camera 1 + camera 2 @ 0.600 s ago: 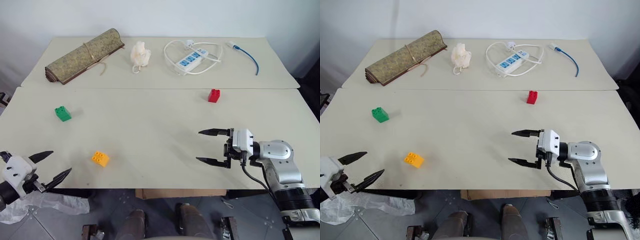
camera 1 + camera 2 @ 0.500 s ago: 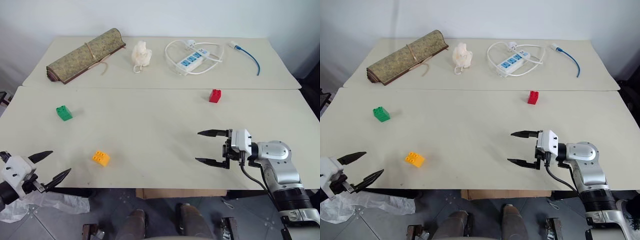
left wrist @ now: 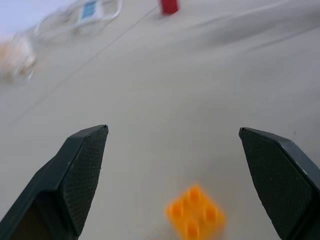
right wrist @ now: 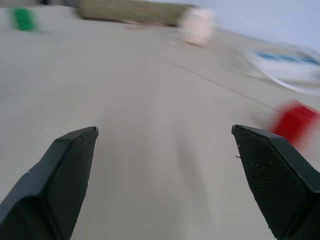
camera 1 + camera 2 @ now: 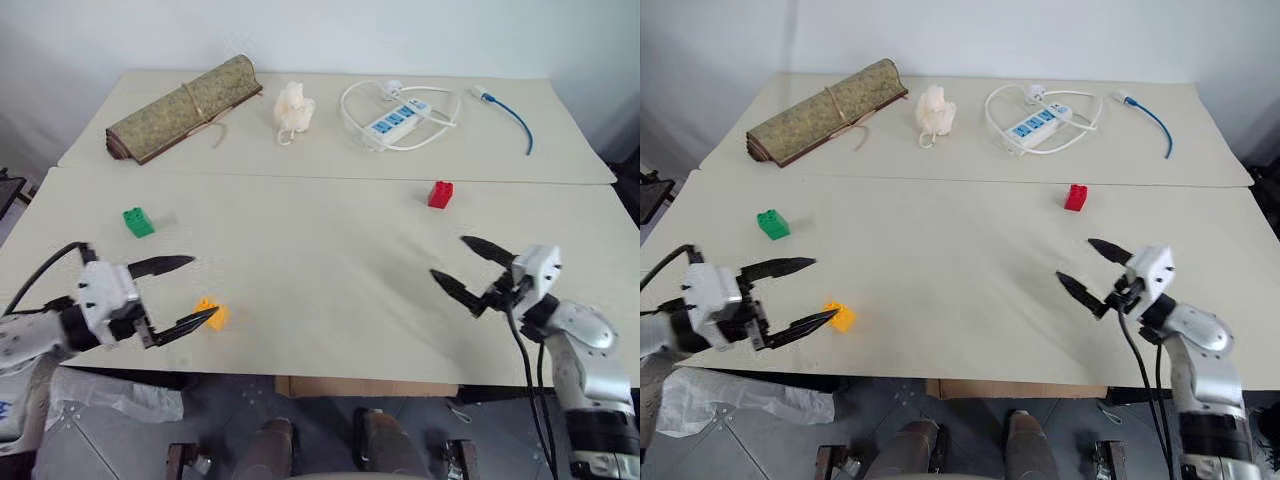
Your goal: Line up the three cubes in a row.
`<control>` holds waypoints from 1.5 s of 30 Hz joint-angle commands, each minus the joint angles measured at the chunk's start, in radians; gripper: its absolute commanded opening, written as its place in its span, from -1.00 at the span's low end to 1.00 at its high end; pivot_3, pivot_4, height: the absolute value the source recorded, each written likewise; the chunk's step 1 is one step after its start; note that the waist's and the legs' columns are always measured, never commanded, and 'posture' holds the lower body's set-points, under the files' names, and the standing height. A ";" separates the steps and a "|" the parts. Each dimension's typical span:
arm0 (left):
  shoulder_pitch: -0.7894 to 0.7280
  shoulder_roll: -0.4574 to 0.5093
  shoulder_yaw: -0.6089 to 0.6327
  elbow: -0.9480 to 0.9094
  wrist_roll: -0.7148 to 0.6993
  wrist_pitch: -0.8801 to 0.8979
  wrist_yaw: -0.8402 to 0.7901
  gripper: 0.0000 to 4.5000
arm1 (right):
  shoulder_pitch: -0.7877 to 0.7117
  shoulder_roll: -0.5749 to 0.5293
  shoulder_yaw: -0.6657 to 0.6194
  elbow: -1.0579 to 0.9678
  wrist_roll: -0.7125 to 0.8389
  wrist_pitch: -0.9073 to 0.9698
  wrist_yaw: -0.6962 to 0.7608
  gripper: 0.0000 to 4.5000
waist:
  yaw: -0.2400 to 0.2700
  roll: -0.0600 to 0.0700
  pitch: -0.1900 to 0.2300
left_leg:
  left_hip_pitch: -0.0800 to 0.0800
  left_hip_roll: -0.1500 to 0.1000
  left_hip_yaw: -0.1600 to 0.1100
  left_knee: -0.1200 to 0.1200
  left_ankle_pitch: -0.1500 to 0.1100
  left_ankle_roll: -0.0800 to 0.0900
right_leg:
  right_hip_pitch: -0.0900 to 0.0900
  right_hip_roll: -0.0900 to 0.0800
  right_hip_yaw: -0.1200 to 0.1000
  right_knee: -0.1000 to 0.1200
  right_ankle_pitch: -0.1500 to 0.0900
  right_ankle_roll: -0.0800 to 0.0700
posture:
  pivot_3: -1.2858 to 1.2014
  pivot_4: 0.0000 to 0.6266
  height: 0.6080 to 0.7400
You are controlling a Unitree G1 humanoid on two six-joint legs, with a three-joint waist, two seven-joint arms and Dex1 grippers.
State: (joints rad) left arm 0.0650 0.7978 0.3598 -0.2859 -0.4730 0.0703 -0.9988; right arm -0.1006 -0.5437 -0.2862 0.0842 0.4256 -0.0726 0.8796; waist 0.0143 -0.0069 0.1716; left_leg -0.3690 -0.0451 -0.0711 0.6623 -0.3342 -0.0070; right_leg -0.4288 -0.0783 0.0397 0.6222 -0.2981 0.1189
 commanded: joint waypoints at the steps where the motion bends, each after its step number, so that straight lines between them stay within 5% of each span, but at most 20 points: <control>1: -0.042 0.010 -0.048 0.003 0.017 -0.016 -0.026 0.98 | 0.028 0.026 -0.056 -0.032 -0.029 -0.032 -0.118 1.00 | -0.017 0.000 0.000 | 0.000 0.001 0.000 0.000 0.000 0.000 | 0.000 0.001 0.000 0.000 0.000 0.000 | 0.03 -0.52 1.00; 11: -0.138 -0.041 -0.098 0.054 0.001 -0.008 -0.003 0.98 | -0.254 0.115 0.072 -0.119 -0.091 0.338 -0.435 1.00 | -0.045 0.001 0.001 | 0.004 0.001 0.003 0.000 0.002 -0.001 | -0.001 0.002 0.005 0.006 0.000 0.000 | 0.03 -0.52 1.00; 17: -0.149 -0.056 -0.130 0.031 0.010 0.007 0.015 0.98 | -0.559 0.177 0.158 0.116 -0.251 0.538 -0.692 1.00 | -0.041 0.001 0.001 | -0.001 0.000 0.002 0.001 0.002 -0.002 | -0.005 0.000 0.004 0.006 0.000 0.000 | 0.03 -0.52 1.00; 31: -0.120 -0.088 -0.086 -0.046 -0.034 0.091 0.092 0.98 | -0.924 0.318 0.141 0.874 -0.346 0.217 -0.905 1.00 | -0.074 0.001 0.001 | -0.003 0.000 0.004 0.000 0.002 -0.002 | -0.009 0.001 0.004 0.008 0.000 0.000 | 0.03 -0.52 1.00; 34: -0.117 -0.092 -0.087 -0.050 -0.032 0.091 0.099 1.00 | -0.947 0.334 0.125 0.917 -0.337 0.172 -0.903 0.73 | -0.076 0.001 0.001 | -0.003 0.000 0.004 0.000 0.002 -0.002 | -0.009 0.001 0.004 0.008 0.000 0.000 | 0.03 -0.52 1.00; 41: -0.096 -0.100 -0.088 -0.048 -0.024 0.077 0.108 1.00 | -0.917 0.347 0.140 0.869 -0.324 0.096 -0.768 -0.34 | -0.081 0.001 0.001 | -0.003 0.000 0.004 0.000 0.002 -0.002 | -0.009 0.001 0.004 0.009 0.000 0.000 | 0.03 -0.52 1.00; 45: -0.088 -0.103 -0.086 -0.047 -0.020 0.073 0.113 1.00 | -0.856 0.319 0.212 0.722 -0.310 0.087 -0.494 -0.35 | -0.084 0.001 0.001 | -0.003 0.000 0.004 0.000 0.002 -0.002 | -0.009 0.001 0.004 0.009 0.000 0.000 | 0.03 -0.52 1.00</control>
State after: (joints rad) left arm -0.0296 0.6951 0.2558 -0.3037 -0.4955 0.1614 -0.8912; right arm -0.9670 -0.2007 -0.1053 0.9052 0.0942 0.0327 0.2510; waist -0.0692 -0.0056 0.1723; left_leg -0.3724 -0.0449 -0.0670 0.6623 -0.3318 -0.0087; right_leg -0.4380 -0.0768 0.0440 0.6317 -0.2980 0.1190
